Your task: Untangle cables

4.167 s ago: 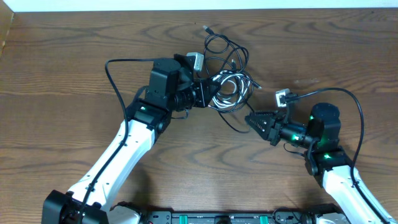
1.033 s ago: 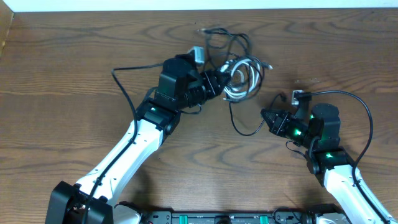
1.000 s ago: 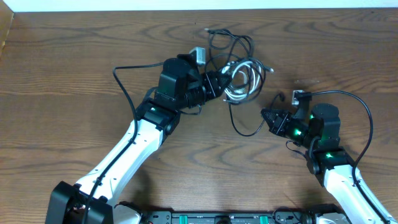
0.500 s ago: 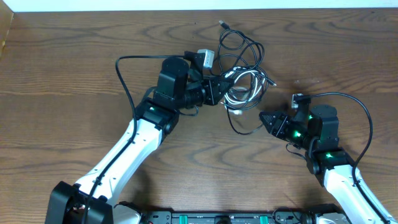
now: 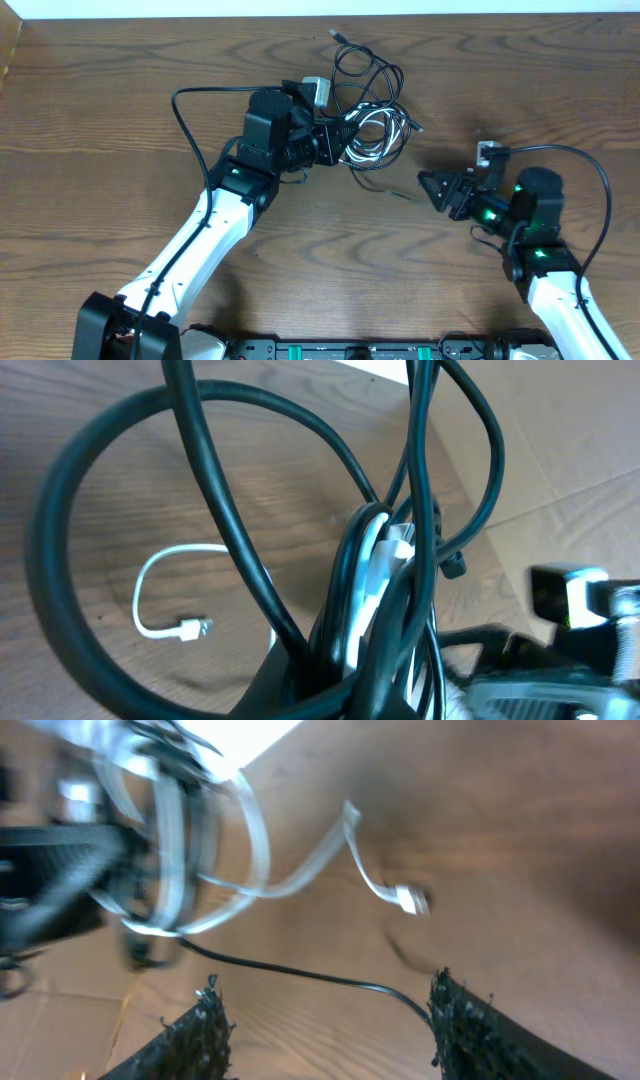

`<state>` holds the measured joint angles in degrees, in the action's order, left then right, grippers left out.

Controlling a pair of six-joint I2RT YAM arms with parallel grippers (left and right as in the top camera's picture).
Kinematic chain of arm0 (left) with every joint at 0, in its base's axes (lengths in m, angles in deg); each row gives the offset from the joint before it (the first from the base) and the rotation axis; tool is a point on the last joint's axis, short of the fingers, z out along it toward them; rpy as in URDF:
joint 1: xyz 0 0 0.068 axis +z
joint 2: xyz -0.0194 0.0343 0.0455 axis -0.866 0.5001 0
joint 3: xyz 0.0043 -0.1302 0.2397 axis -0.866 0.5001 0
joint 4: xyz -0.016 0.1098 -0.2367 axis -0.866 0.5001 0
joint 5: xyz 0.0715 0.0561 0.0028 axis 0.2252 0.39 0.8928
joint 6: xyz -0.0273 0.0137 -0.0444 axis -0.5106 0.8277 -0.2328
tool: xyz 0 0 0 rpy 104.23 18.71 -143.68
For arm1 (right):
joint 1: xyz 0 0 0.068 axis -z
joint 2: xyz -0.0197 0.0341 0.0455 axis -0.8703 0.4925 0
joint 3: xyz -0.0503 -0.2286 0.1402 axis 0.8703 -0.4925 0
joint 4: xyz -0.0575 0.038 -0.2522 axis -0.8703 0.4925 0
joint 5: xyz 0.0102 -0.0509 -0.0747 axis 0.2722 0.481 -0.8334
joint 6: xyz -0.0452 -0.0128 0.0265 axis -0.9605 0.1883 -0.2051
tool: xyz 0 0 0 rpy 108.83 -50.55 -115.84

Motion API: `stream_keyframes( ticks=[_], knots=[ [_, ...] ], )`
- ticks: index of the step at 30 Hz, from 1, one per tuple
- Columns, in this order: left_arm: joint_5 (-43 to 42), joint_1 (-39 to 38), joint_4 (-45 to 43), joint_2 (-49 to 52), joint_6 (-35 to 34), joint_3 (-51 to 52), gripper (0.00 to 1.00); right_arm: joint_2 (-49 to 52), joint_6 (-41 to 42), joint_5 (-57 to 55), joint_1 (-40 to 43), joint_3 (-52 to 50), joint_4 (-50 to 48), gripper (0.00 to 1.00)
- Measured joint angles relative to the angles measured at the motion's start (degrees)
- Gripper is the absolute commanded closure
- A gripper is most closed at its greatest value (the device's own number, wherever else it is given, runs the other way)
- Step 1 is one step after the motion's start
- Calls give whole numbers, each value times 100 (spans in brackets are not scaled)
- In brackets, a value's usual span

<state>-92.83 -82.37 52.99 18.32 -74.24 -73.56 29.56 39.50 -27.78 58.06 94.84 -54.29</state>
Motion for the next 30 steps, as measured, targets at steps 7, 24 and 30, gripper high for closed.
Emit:
stream_keyframes(
  ticks=[7,24,30],
  knots=[
    [284,0,101,0,-24,2,92,-83,505,343,61,2,-264,40],
    [350,-13,101,0,-791,2,92,-83,1867,306,-680,2,-269,64],
    [380,-138,103,0,-793,2,92,-83,2398,-363,-1196,2,-313,64]
  ],
)
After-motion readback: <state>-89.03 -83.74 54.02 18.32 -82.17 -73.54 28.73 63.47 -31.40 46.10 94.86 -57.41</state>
